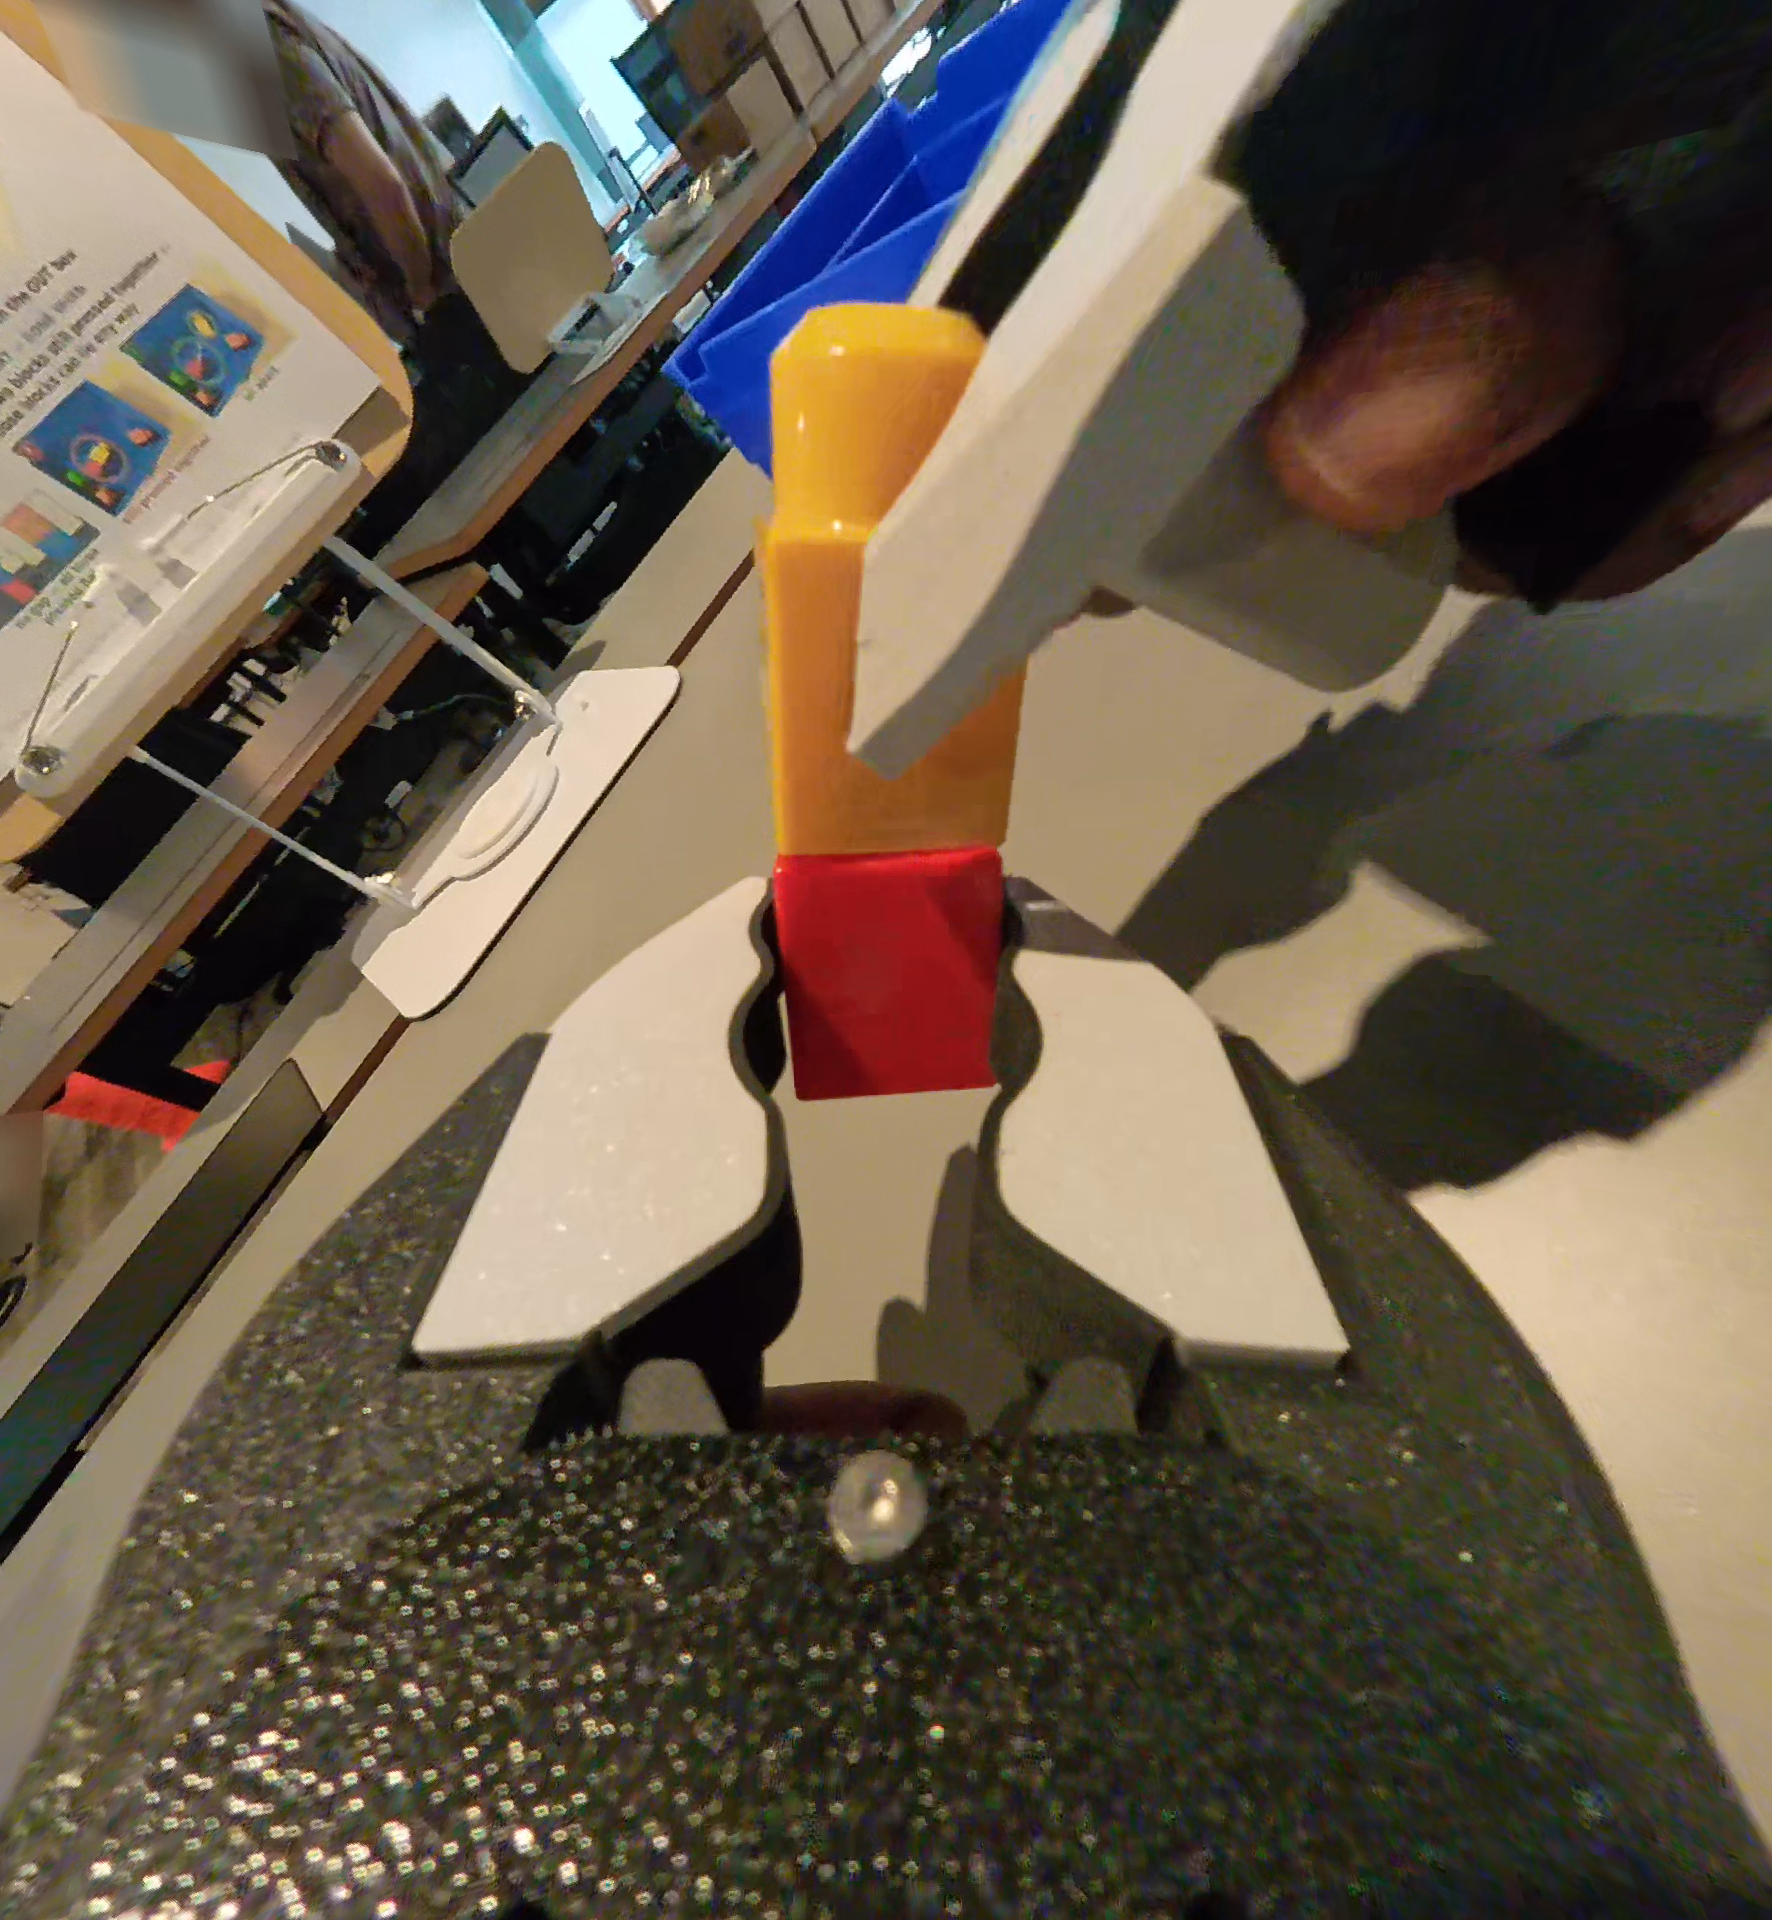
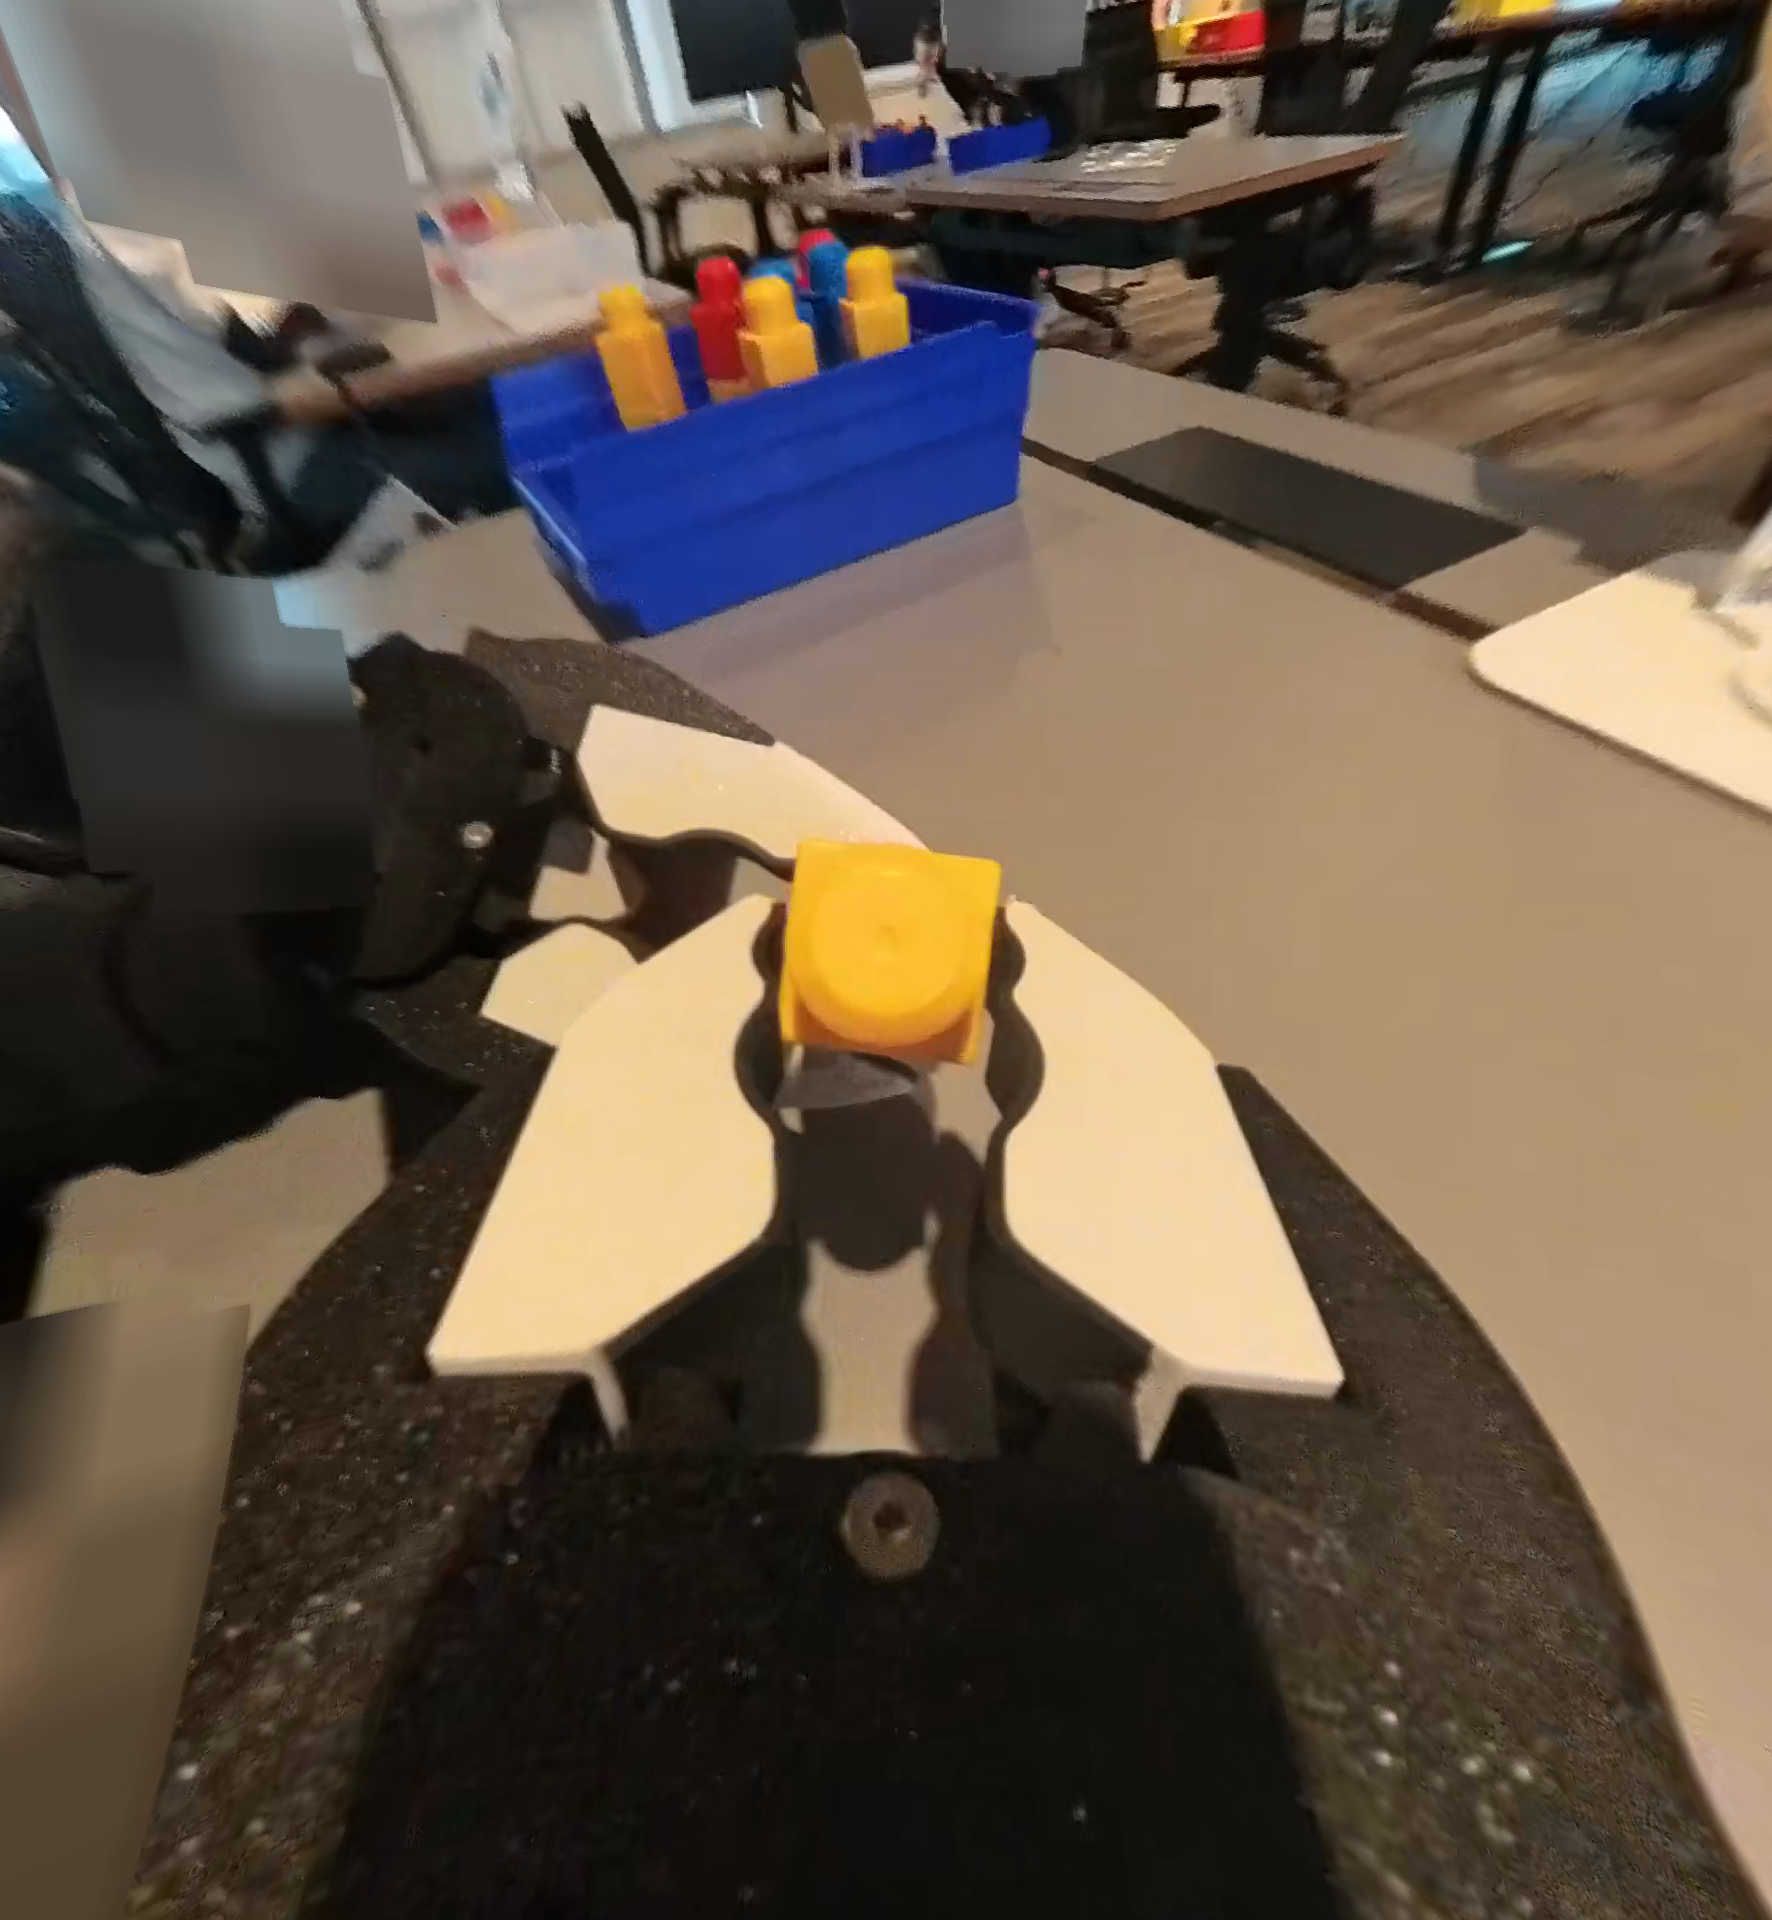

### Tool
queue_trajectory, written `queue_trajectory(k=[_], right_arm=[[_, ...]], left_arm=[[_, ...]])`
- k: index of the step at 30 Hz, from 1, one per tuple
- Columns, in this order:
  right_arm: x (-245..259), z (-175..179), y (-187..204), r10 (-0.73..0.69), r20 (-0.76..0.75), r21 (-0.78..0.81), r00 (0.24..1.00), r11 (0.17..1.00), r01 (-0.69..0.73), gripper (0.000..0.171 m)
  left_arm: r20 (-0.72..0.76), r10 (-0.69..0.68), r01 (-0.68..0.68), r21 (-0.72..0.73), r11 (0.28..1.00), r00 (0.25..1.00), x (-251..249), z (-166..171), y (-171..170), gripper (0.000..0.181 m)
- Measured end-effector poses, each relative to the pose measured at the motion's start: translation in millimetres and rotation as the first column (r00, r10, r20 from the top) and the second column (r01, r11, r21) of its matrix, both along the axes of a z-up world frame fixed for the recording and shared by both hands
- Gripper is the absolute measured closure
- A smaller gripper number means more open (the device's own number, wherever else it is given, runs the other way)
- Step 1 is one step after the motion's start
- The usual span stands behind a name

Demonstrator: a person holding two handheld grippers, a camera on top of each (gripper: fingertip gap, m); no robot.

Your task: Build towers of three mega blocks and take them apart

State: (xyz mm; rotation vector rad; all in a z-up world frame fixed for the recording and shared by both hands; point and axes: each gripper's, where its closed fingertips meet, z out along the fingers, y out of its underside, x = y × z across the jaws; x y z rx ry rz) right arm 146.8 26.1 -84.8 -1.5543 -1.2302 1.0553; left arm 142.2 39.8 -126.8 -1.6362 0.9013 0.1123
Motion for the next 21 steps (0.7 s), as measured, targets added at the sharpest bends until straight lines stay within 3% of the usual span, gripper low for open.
queue_trajectory(k=[3, 6, 9, 11, 15, 18, 21], right_arm=[[0.1, 1.9, 4.1, -0.081, 0.055, 0.205, 0.995, 0.976, 0.068, 0.135], [16.8, 18.3, 23.2, -0.241, 0.044, 0.429, 0.97, 0.881, 0.2, 0.135], [28.3, 48.6, 14.8, -0.148, -0.14, 0.345, 0.979, 0.92, 0.188, 0.135], [46.2, 75.5, 15.8, -0.145, -0.261, 0.389, 0.955, 0.889, 0.241, 0.135], [124.0, 121.1, 57.4, -0.364, -0.428, 0.416, 0.827, 0.734, 0.538, 0.135], [184.1, 83.8, 122.4, -0.63, -0.245, 0.315, 0.737, 0.667, 0.675, 0.135], [220.1, 25.7, 161.7, -0.741, 0.027, 0.248, 0.671, 0.655, 0.714, 0.134]], left_arm=[[-0.003, 0.043, -0.043, -0.019, 0.999, 0.999, -6.6, -2.4, 2.8, 0.146], [-0.023, 0.071, -0.072, -0.068, 0.995, 0.997, -17.0, -12.4, 4.3, 0.145], [0.02, 0.079, -0.077, -0.058, 0.995, 0.997, -17.9, -7.9, 4.8, 0.145], [0.017, 0.084, -0.083, -0.051, 0.995, 0.996, -18.0, -7.0, 5.8, 0.145], [-0.012, 0.087, -0.088, -0.048, 0.995, 0.996, -18.9, -9.8, 5.9, 0.145], [-0.007, 0.082, -0.082, -0.05, 0.995, 0.997, -16.9, -10.8, 6.2, 0.145], [-0.025, 0.073, -0.074, -0.053, 0.996, 0.997, -13.9, -13.5, 6.1, 0.145]])
